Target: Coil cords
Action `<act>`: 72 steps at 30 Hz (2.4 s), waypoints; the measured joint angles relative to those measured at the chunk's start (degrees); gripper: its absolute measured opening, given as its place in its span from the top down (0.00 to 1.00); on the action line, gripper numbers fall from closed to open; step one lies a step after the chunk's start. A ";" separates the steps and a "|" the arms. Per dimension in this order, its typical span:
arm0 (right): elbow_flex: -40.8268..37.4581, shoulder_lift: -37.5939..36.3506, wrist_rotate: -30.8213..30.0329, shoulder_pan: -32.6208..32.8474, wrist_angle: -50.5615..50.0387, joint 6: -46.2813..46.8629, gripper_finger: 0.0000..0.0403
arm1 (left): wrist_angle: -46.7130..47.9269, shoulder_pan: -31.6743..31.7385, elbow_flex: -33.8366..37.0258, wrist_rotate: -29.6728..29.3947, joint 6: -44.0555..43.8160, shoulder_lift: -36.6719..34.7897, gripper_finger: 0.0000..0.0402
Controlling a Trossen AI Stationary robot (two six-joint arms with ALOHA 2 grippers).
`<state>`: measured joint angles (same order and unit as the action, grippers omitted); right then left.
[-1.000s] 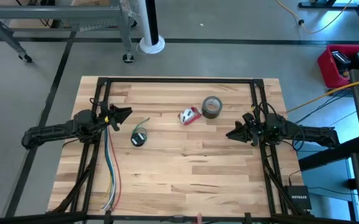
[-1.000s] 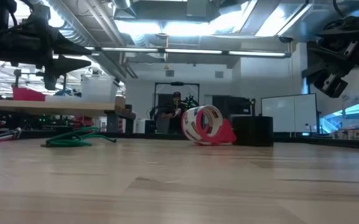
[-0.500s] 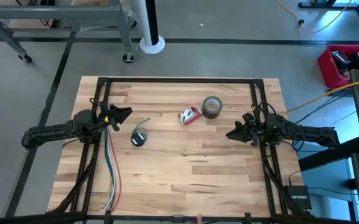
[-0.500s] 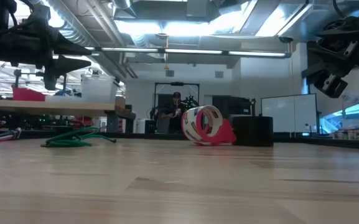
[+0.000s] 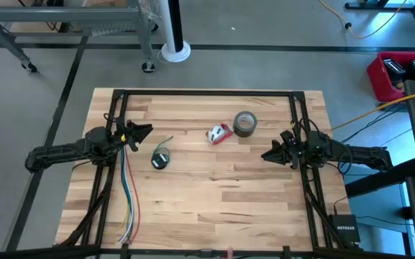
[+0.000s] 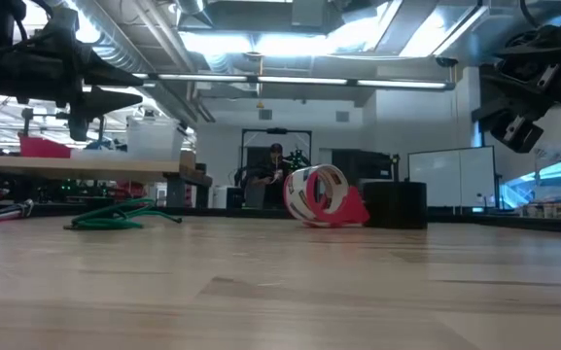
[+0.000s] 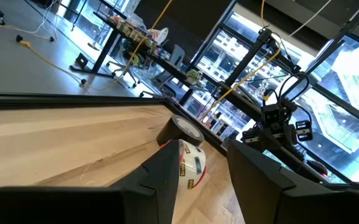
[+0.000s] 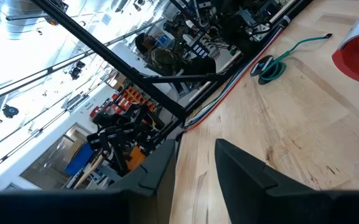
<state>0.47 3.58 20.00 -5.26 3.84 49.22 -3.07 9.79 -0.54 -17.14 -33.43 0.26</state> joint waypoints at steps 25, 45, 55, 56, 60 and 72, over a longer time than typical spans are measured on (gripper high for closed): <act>0.00 0.02 -11.97 -0.02 3.95 -0.08 0.71 | 0.01 0.00 -0.02 0.00 0.00 0.02 0.68; 0.00 2.73 -26.52 0.01 18.44 24.14 0.71 | -0.57 0.13 -0.01 -5.80 -0.53 0.02 0.68; 13.89 24.29 -24.33 0.05 23.33 10.99 0.71 | -0.76 0.13 -0.02 -9.43 -21.93 0.26 0.68; 15.90 27.40 -24.16 0.05 22.81 9.32 0.71 | -0.78 0.13 -0.02 -9.60 -24.85 0.46 0.68; 23.63 38.21 -22.29 0.01 20.96 2.52 0.71 | -0.69 0.13 -0.02 -8.45 -30.97 1.33 0.68; 35.40 55.91 -19.96 0.05 11.56 3.51 0.71 | 0.38 0.06 -0.45 2.15 -16.38 1.68 0.68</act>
<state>35.87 59.49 0.05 -5.21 15.40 52.73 -2.69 9.85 -0.99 -15.00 -49.81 1.93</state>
